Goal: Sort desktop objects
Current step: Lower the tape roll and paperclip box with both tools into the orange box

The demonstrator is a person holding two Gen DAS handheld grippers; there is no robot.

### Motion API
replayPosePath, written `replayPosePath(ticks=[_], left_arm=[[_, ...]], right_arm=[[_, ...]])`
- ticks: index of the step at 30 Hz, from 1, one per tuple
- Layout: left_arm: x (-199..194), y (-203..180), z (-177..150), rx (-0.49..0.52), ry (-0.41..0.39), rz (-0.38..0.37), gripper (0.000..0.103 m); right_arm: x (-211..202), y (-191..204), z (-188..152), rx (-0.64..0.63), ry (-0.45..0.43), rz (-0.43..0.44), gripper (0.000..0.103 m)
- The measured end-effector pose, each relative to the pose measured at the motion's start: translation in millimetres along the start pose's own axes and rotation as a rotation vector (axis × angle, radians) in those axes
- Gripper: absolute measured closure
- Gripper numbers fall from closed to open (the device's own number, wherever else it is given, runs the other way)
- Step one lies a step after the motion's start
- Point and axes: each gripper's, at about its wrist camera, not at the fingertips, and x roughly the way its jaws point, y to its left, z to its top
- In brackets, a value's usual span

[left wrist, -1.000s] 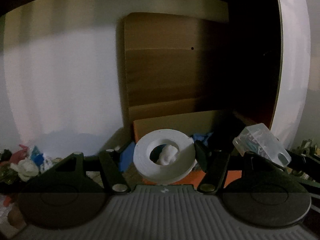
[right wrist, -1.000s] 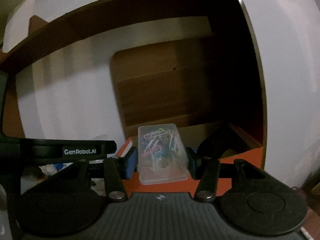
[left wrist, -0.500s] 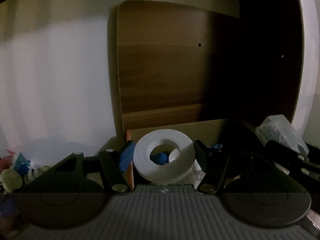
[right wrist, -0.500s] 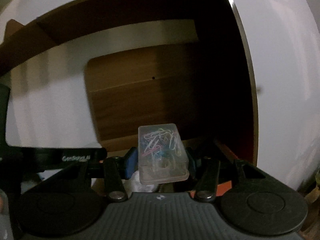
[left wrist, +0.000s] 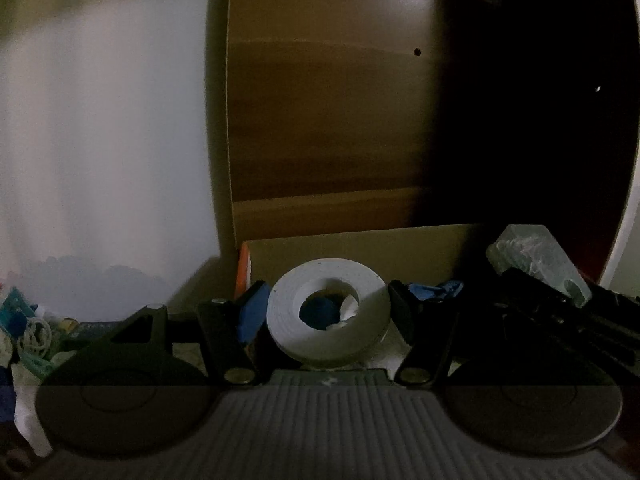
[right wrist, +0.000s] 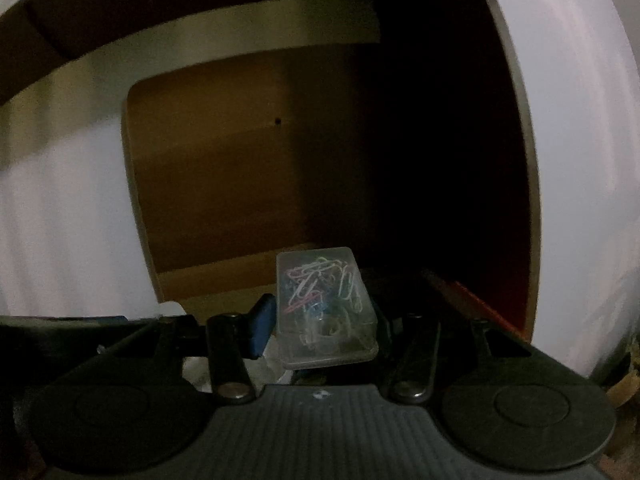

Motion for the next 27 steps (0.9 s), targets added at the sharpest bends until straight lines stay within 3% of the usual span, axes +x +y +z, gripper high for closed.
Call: replayPosePath(ticks=[27], left_arm=[[27,-4,-10,0.013,0.056,0.013,0.038]], right_arm=[[11,1,-6,0.018,0.057,-0.002,0.054]])
